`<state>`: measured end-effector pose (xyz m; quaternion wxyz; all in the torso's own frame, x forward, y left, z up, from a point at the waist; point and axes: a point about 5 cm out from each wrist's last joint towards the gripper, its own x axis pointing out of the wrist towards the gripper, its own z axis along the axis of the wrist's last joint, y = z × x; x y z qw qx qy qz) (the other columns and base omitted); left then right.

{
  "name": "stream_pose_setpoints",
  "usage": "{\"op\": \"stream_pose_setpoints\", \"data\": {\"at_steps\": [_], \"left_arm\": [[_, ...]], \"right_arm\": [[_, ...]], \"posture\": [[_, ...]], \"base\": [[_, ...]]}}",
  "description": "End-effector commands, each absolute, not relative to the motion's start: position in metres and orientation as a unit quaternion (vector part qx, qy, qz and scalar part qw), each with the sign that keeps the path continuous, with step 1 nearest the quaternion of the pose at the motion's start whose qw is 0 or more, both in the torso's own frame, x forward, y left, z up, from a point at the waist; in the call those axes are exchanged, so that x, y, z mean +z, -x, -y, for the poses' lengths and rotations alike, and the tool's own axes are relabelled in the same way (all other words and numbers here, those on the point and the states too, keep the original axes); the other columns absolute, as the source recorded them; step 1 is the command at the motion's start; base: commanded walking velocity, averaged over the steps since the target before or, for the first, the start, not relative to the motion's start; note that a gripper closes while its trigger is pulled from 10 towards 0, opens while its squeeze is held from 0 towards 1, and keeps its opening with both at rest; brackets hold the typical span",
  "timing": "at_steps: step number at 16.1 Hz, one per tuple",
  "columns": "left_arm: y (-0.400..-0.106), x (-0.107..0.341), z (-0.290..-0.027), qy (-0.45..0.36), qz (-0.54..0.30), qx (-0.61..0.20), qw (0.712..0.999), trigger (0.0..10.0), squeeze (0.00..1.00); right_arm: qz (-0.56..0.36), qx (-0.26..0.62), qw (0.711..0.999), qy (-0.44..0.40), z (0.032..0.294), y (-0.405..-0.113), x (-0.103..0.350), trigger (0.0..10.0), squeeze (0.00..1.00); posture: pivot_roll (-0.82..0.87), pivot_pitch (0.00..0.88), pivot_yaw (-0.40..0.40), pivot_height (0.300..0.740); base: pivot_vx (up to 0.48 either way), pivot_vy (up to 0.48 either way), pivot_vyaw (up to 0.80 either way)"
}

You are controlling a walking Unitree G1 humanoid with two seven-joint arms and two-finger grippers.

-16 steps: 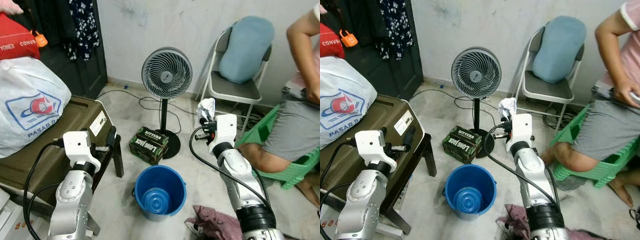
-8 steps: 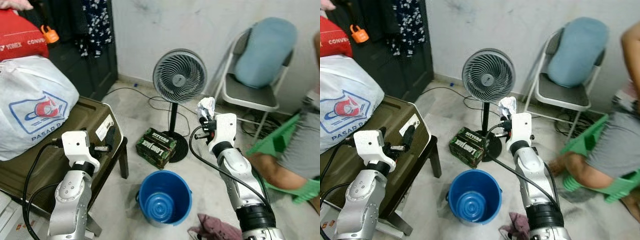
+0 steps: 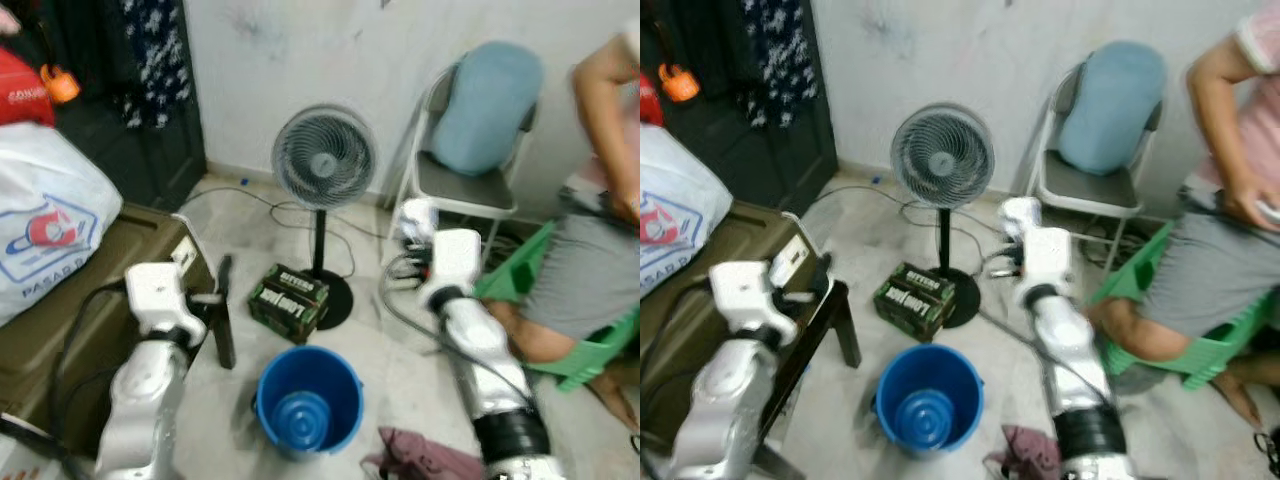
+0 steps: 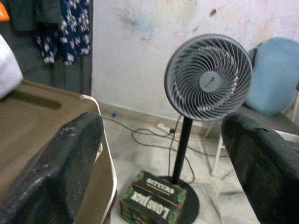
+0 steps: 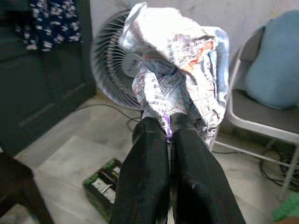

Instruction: Clean up the room

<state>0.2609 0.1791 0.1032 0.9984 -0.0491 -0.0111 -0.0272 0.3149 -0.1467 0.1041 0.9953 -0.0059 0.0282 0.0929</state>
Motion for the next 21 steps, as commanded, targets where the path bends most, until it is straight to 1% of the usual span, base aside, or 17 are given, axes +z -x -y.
{"op": "stream_pose_setpoints", "data": {"at_steps": [1, 6, 9, 12, 13, 14, 16, 17, 18, 21], "left_arm": [[-0.263, 0.103, -0.176, 0.047, 0.006, -0.029, 0.998, 10.0, 0.0], [-0.261, 0.103, -0.181, 0.034, 0.003, -0.027, 0.999, 10.0, 0.0], [-0.25, 0.103, -0.184, -0.009, -0.004, -0.073, 0.997, 10.0, 0.0], [-0.208, 0.099, -0.178, -0.067, -0.036, -0.186, 0.98, 10.0, 0.0], [-0.196, 0.101, -0.176, -0.074, -0.045, -0.206, 0.975, 10.0, 0.0], [-0.183, 0.105, -0.174, -0.084, -0.054, -0.229, 0.968, 10.0, 0.0], [-0.167, 0.111, -0.171, -0.1, -0.063, -0.256, 0.959, 10.0, 0.0], [-0.161, 0.113, -0.171, -0.103, -0.069, -0.261, 0.958, 10.0, 0.0], [-0.15, 0.119, -0.173, -0.103, -0.082, -0.261, 0.956, 10.0, 0.0], [-0.134, 0.128, -0.177, -0.103, -0.107, -0.265, 0.953, 10.0, 0.0]], "right_arm": [[-0.022, 0.085, 0.996, 0.01, 0.152, -0.317, 0.109, 10.0, 0.0], [-0.025, 0.085, 0.996, 0.004, 0.15, -0.319, 0.108, 10.0, 0.0], [-0.05, 0.071, 0.996, -0.01, 0.148, -0.321, 0.102, 10.0, 0.0], [-0.095, 0.035, 0.995, -0.019, 0.147, -0.324, 0.089, 10.0, 0.0], [-0.106, 0.032, 0.994, -0.013, 0.146, -0.324, 0.086, 10.0, 0.0], [-0.125, 0.03, 0.992, -0.006, 0.143, -0.325, 0.08, 10.0, 0.0], [-0.158, 0.022, 0.987, -0.011, 0.14, -0.324, 0.07, 10.0, 0.0], [-0.168, 0.021, 0.986, -0.012, 0.139, -0.322, 0.066, 10.0, 0.0], [-0.192, 0.02, 0.981, -0.021, 0.136, -0.323, 0.058, 10.0, 0.0], [-0.24, 0.021, 0.97, -0.015, 0.122, -0.323, 0.042, 10.0, 0.0]], "posture": [[-0.04, 0.0, -0.084, 0.74], [-0.03, 0.0, -0.084, 0.74], [0.0, 0.0, -0.09, 0.74], [0.06, 0.0, -0.083, 0.74], [0.07, 0.001, -0.074, 0.74], [0.09, 0.037, -0.064, 0.74], [0.12, 0.088, -0.043, 0.74], [0.13, 0.101, -0.036, 0.74], [0.16, 0.139, -0.002, 0.74], [0.19, 0.184, 0.033, 0.74]], "base": [[0.0, 0.0, 0.0], [0.0, 0.0, 0.0], [0.0, 0.0, 0.0], [0.0, 0.0, 0.0], [0.0, 0.0, 0.0], [0.0, 0.0, 0.0], [0.0, 0.0, 0.0], [0.0, 0.0, 0.0], [0.0, 0.0, 0.0], [0.0, 0.0, 0.0]]}}
